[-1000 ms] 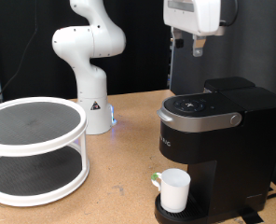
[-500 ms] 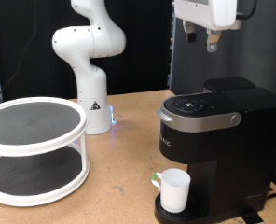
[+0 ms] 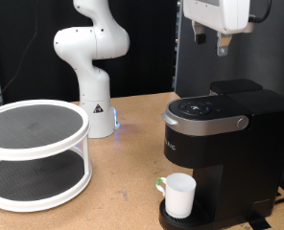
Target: Make a cup of coffee with the keurig machine
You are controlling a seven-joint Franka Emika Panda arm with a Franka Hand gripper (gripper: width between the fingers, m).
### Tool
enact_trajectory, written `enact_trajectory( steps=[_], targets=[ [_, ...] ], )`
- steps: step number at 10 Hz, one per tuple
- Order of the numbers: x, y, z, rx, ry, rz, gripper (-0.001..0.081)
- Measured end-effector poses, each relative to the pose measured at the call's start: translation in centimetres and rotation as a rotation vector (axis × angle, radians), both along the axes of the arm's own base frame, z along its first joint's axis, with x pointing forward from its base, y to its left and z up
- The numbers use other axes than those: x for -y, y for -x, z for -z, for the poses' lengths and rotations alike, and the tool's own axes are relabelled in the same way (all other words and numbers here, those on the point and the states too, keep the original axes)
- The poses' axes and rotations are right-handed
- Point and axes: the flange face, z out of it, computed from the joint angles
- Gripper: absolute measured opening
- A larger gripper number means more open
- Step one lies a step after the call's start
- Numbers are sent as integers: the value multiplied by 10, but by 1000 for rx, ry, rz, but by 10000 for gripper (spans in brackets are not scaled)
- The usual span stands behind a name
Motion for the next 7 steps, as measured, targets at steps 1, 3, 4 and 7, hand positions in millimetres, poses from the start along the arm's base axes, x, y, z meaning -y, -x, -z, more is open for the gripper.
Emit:
enact_trajectory(
  steps=[1,3,4,7],
  targets=[
    [0,-1,5,-8,17,-5,802],
    [1,-2,17,-26,42,-13,802],
    [2,-2,24,-34,49,-15,802],
    [4,-2,45,-20,67,-16,790]
  ],
)
